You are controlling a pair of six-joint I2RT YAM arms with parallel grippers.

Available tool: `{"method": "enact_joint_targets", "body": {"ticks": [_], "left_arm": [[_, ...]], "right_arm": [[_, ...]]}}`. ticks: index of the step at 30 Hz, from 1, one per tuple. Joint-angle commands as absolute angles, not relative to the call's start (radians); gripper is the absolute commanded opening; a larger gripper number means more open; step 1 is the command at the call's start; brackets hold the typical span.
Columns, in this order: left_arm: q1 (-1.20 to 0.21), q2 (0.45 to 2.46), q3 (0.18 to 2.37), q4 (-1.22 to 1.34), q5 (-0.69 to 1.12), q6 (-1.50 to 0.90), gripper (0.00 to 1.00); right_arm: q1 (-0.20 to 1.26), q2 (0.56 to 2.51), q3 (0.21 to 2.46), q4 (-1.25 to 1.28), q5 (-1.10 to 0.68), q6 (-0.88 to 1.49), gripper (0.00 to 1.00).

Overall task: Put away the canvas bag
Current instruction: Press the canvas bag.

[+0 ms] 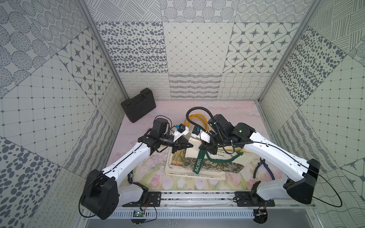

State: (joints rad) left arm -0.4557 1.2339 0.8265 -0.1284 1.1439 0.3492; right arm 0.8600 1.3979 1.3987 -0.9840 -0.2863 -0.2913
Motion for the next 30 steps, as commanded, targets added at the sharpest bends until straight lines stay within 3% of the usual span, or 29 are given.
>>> {"method": "enact_joint_targets", "body": {"ticks": [1,6,23,30], "left_arm": [[-0.455,1.224,0.805,0.081,1.152,0.243,0.09],[-0.469,1.212,0.776,0.186,1.141,0.169,0.32],[-0.531,1.254,0.74,0.402,1.122,0.038,0.38],[-0.54,1.26,0.707,0.478,1.134,-0.024,0.45]], "right_arm": [[0.881,1.367,1.399,-0.967,-0.355,-0.273,0.0],[0.879,1.361,1.421,-0.989,-0.404,-0.273,0.0],[0.813,1.324,1.481,-1.017,-0.517,-0.288,0.0],[0.798,1.345,1.485,-1.04,-0.422,-0.287,0.0]]}}
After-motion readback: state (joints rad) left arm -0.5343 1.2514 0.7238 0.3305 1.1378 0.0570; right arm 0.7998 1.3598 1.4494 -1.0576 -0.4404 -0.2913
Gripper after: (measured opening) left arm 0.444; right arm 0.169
